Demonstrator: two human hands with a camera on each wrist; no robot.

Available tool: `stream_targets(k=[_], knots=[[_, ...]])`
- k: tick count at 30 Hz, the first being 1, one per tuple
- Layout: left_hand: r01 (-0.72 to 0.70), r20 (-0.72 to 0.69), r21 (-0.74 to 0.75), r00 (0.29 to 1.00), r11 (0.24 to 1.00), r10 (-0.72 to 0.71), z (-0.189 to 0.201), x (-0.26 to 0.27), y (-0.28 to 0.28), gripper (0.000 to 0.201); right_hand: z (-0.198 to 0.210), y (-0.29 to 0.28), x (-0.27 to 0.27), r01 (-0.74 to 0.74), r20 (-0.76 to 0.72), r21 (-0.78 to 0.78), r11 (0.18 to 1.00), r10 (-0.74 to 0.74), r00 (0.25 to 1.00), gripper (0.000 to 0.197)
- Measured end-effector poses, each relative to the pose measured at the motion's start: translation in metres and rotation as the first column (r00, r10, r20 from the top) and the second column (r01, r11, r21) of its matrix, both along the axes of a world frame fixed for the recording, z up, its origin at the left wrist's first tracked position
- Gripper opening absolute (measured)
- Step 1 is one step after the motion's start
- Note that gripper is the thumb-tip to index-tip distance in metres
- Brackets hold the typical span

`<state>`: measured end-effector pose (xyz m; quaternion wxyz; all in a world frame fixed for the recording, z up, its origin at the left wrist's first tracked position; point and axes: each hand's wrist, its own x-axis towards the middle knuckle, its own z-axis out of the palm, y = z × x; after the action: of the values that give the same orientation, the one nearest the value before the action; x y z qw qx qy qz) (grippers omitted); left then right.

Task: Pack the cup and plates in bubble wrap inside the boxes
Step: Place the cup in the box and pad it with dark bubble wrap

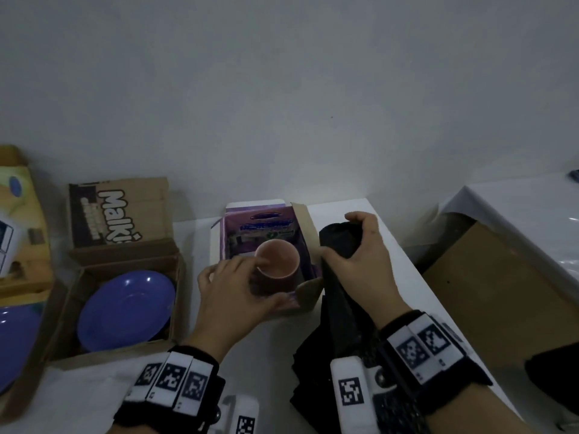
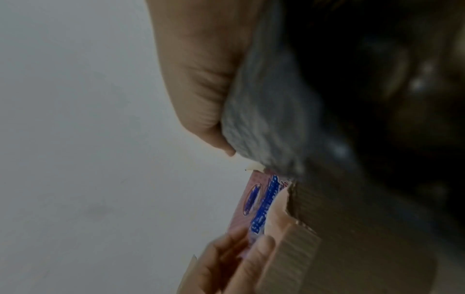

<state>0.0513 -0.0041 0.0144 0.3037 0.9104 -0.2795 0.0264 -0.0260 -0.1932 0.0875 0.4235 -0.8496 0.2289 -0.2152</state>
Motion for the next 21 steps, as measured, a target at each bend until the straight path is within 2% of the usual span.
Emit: stream_targets(k=[2,5,6,8,10,12,14,17,19,21], knots=[[-0.045,-0.006,-0.037,0.999,0.998,0.045,0.004,0.008,-0.002,0.063,-0.009,0.003,0.004,-0.035,-0.116,-0.044,0.998,0.03,0.993,0.075],[-0.113,-0.036,-0.024,0.993,0.993,0.112,0.003,0.023,-0.004,0.065,-0.024,0.011,0.011,-0.107,-0.321,-0.263,0.959,0.018,0.947,0.086],[-0.125,-0.06,-0.034,0.991,0.992,0.123,0.001,0.028,-0.004,0.065,-0.028,0.012,0.014,-0.119,-0.342,-0.326,0.938,0.0,0.94,0.081],[-0.119,-0.165,-0.107,0.981,0.987,0.101,-0.003,0.033,-0.005,0.067,-0.031,0.009,0.018,-0.091,-0.287,-0.416,0.905,-0.035,0.957,0.059],[-0.126,-0.261,-0.174,0.962,0.977,0.078,-0.005,0.034,-0.005,0.07,-0.027,0.0,0.021,-0.035,-0.197,-0.423,0.905,-0.054,0.979,0.039],[-0.14,-0.289,-0.187,0.954,0.972,0.082,-0.007,0.034,-0.004,0.07,-0.023,-0.011,0.021,0.006,-0.18,-0.383,0.924,-0.081,0.98,0.035],[-0.141,-0.294,-0.178,0.952,0.974,0.084,-0.008,0.033,-0.005,0.074,-0.023,-0.016,0.021,-0.004,-0.223,-0.347,0.938,-0.079,0.972,0.047],[-0.16,-0.284,-0.158,0.952,0.974,0.11,-0.01,0.03,-0.006,0.078,-0.03,-0.008,0.023,-0.12,-0.395,-0.377,0.918,-0.042,0.918,0.083],[-0.161,-0.255,-0.143,0.959,0.977,0.121,-0.011,0.029,-0.004,0.076,-0.036,-0.001,0.024,-0.178,-0.454,-0.423,0.888,-0.038,0.89,0.086],[-0.158,-0.225,-0.131,0.966,0.979,0.126,-0.012,0.027,-0.003,0.072,-0.034,0.0,0.025,-0.19,-0.411,-0.469,0.863,-0.022,0.911,0.073]])
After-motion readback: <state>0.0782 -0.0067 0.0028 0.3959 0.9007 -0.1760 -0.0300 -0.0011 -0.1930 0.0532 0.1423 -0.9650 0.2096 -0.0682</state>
